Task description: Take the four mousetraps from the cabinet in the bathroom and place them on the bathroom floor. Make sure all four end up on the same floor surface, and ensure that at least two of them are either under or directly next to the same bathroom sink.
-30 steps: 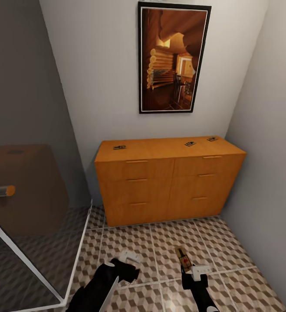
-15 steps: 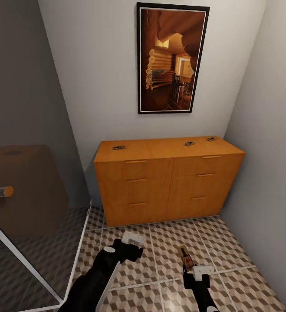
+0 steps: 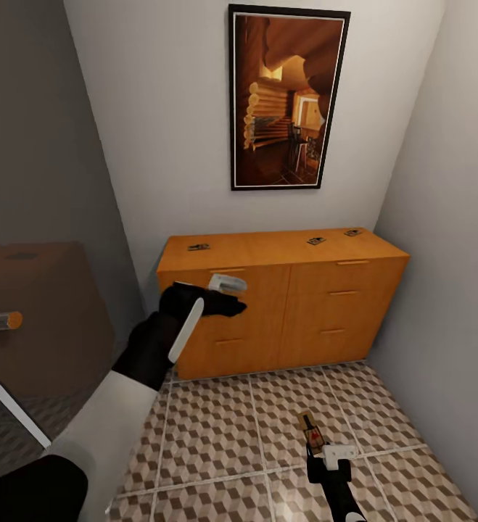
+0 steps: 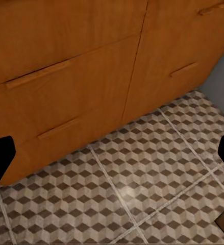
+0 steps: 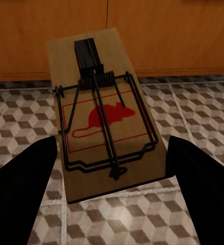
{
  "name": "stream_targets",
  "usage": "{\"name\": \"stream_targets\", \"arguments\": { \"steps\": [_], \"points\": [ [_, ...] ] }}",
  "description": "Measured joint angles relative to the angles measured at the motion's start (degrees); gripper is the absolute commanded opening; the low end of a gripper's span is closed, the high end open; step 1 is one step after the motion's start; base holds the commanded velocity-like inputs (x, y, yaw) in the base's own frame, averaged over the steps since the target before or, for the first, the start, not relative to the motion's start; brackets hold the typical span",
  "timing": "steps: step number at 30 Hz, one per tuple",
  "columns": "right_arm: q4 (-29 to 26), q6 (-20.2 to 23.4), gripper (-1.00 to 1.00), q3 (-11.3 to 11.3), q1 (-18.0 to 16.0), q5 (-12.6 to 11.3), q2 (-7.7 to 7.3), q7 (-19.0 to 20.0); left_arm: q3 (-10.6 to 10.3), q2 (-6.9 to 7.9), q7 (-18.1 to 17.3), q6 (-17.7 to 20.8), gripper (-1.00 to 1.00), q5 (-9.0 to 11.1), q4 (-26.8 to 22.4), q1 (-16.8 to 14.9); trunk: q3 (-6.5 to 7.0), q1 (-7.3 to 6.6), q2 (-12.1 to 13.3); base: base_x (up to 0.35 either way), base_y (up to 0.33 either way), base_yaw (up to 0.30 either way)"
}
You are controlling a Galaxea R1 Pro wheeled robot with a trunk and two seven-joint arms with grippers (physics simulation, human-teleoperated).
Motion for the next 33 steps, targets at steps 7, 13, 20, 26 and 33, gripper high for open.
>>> {"name": "stream_targets", "arguments": {
  "steps": [7, 13, 20, 26, 33],
  "points": [
    [0.0, 0.0, -1.0, 0.0, 0.0, 0.0, -0.01, 0.1, 0.0, -0.31, 0.3, 0.0, 1.0, 3.6, 10.2, -12.5, 0.0, 0.0, 0.0, 0.0, 0.0, 0.0],
    [-0.1, 0.0, -1.0, 0.0, 0.0, 0.0, 0.06, 0.1, 0.0, -0.36, 0.3, -0.1, 1.0, 3.9, 18.9, -20.1, -0.01, 0.0, 0.0, 0.0, 0.0, 0.0],
    [0.0, 0.0, -1.0, 0.0, 0.0, 0.0, 0.05, 0.1, 0.0, -0.04, -2.2, -0.2, 1.0, 4.1, 17.9, -21.6, -0.01, 0.0, 0.0, 0.0, 0.0, 0.0],
    [0.0, 0.0, -1.0, 0.0, 0.0, 0.0, -0.07, 0.0, -0.4, 0.97, -6.9, 0.1, 1.0, 4.0, 9.7, -21.5, -0.01, 0.0, 0.0, 0.0, 0.0, 0.0],
    [0.0, 0.0, -1.0, 0.0, 0.0, 0.0, -0.05, 0.0, -0.4, 1.29, -7.6, 0.1, 1.0, 3.9, 8.8, -21.2, -0.13, 0.0, 0.0, 0.032, 0.0, 0.0]
  ]
}}
